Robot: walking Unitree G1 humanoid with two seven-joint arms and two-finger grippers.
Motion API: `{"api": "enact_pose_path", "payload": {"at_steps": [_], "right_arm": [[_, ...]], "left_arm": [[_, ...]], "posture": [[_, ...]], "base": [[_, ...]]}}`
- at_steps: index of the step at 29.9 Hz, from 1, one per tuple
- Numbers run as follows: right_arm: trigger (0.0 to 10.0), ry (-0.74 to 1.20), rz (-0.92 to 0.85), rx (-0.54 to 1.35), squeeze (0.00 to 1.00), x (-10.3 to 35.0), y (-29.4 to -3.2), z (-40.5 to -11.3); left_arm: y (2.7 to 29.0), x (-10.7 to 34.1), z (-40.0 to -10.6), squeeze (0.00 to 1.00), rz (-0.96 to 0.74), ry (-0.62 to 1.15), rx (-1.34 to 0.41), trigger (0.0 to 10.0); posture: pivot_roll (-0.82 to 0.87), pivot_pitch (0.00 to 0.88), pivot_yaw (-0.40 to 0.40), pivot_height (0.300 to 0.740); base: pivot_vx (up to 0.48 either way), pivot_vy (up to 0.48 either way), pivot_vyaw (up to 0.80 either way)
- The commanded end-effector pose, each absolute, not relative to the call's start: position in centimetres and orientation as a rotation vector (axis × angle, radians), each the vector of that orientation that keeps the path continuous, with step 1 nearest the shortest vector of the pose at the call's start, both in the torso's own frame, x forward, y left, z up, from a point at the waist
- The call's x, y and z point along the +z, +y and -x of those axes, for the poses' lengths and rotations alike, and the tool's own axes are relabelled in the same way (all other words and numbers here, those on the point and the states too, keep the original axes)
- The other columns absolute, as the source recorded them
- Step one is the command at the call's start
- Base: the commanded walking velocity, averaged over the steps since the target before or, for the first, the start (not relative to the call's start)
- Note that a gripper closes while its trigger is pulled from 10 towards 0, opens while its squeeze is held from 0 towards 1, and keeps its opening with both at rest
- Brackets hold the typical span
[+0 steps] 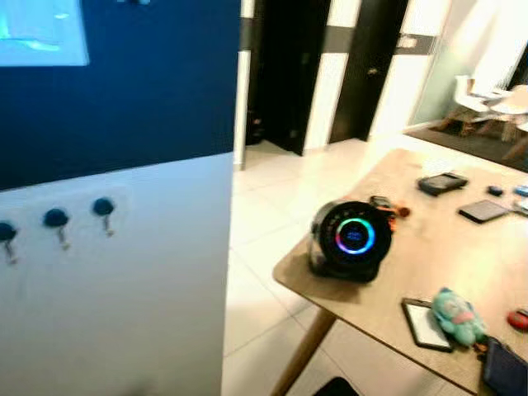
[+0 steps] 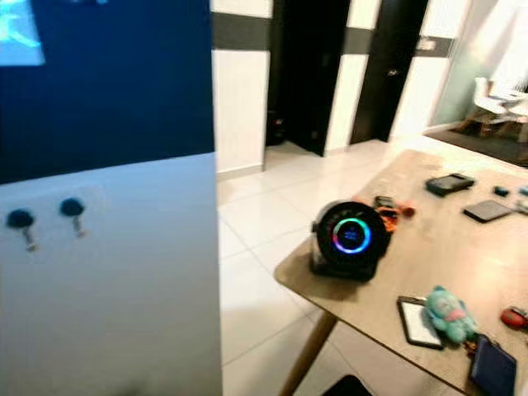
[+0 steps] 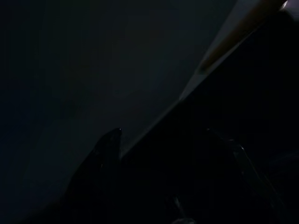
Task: Hang keys on a hook
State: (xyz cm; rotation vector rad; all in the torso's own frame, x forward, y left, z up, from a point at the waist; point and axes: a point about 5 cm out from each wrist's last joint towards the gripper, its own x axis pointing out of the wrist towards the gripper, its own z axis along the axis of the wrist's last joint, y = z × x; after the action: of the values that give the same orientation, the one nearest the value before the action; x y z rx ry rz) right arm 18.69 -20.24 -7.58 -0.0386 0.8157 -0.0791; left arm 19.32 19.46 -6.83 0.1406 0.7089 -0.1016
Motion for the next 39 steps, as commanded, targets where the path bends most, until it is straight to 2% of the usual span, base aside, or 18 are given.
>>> {"api": "enact_pose_path", "payload": {"at_steps": [1,39], "right_arm": [[10.0,0.826,0.038,-0.069,0.00,-7.74,-19.93,-18.49],[10.0,0.852,0.085,-0.004,0.00,-7.92,-19.59,-18.36]], "left_arm": [[19.93,-7.22,-18.47,0.00,-0.141,0.735,-0.085,10.0],[20.41,-7.58,-17.54,0.00,-0.116,0.751,-0.054,10.0]], "posture": [[0.06,0.015,-0.021,0.740],[0.07,0.026,-0.047,0.740]], "base": [[0.000,0.000,-0.80],[0.000,0.000,-0.80]]}}
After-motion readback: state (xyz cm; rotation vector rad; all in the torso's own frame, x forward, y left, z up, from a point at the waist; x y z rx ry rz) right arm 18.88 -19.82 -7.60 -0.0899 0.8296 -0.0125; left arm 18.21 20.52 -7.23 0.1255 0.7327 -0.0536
